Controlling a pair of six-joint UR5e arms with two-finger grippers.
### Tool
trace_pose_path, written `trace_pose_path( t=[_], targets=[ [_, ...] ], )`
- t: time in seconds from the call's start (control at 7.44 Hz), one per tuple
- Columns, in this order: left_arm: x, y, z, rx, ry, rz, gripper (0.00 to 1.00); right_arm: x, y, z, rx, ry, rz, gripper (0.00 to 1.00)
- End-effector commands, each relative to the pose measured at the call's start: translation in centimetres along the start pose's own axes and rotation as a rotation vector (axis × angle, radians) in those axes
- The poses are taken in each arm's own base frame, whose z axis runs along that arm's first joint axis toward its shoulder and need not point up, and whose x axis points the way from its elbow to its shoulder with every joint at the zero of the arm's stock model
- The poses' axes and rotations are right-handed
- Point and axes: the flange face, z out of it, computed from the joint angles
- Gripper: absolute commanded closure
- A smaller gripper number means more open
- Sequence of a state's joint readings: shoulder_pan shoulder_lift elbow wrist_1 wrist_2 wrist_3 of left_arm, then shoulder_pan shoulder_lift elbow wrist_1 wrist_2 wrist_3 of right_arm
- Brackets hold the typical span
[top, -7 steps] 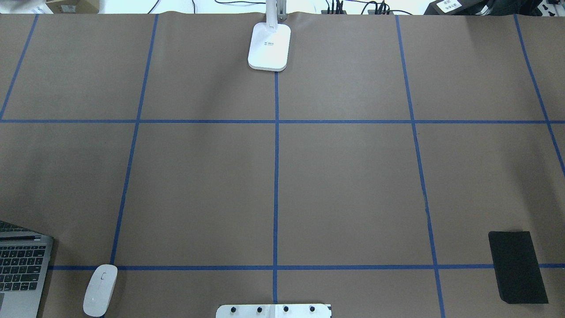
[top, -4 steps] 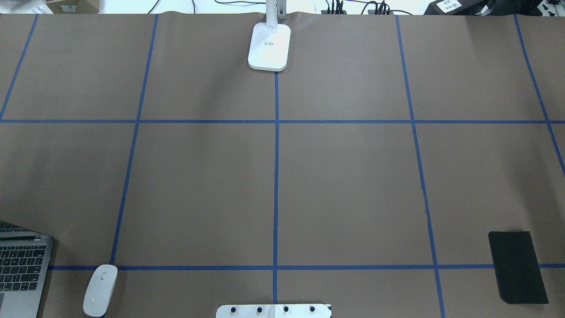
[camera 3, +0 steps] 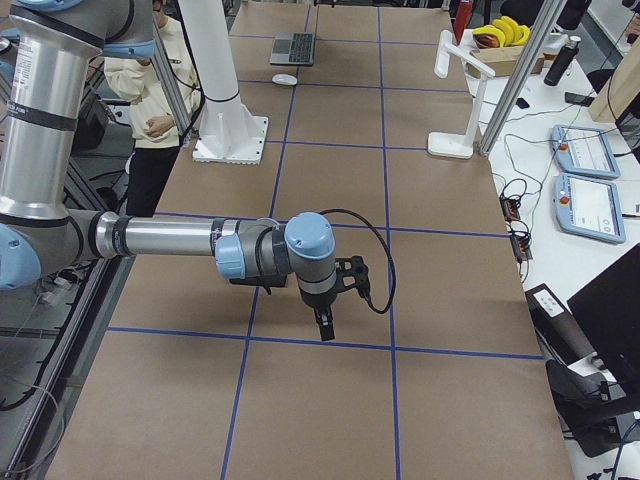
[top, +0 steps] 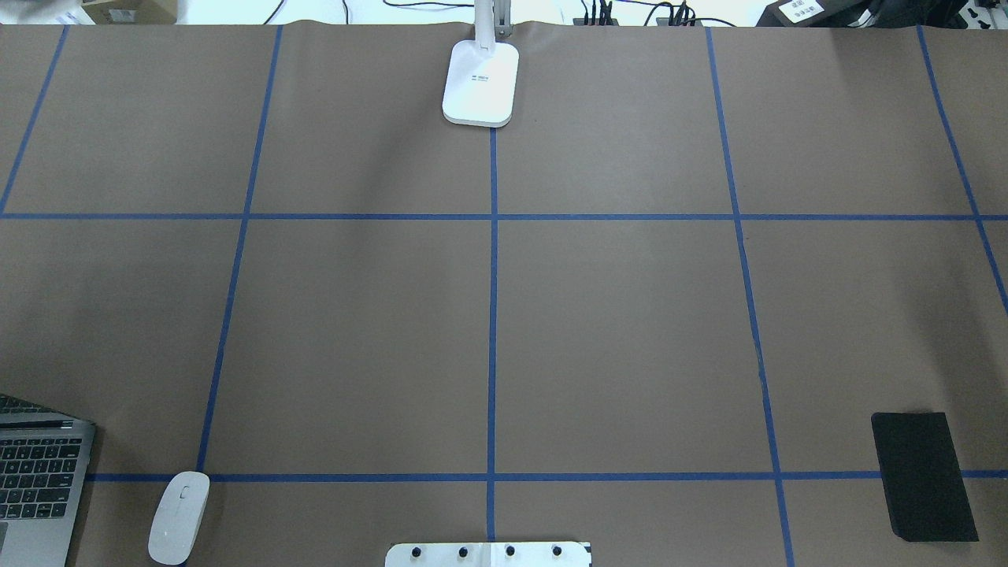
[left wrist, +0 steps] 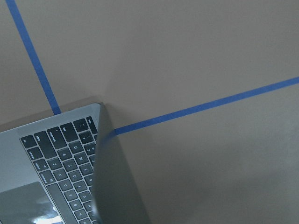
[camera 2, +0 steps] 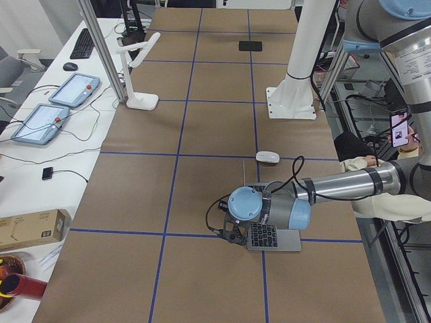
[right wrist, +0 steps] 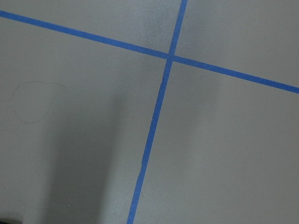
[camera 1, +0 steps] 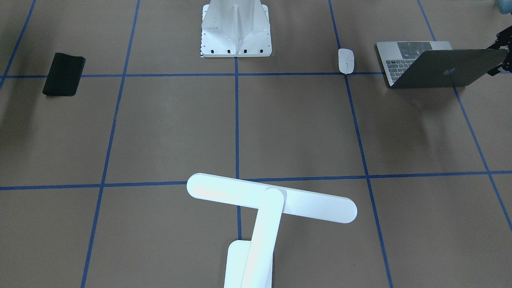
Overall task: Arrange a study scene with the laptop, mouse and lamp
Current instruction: 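Grip the grey laptop edge with the left gripper and drag it farther away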
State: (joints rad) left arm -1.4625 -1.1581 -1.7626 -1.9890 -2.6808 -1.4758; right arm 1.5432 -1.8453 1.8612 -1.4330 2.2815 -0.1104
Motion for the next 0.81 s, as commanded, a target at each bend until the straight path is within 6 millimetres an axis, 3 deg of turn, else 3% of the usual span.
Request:
trace_pose_path(
  t=[0.0,0.13,0.67],
  targets=[
    [0.02,0.24,0.41,-0.007,-0.006,-0.011,0.63,0.02,0.01,0.02,0.000,0.000,0.000,0.00],
    [0.02,0.26,0.41,-0.009,-0.006,-0.010,1.00,0.02,0.01,0.02,0.000,0.000,-0.001,0.00],
    [0.31,0.58,0.30,-0.032,0.002,0.010,1.00,0.02,0.01,0.02,0.000,0.000,-0.001,0.00]
  ],
)
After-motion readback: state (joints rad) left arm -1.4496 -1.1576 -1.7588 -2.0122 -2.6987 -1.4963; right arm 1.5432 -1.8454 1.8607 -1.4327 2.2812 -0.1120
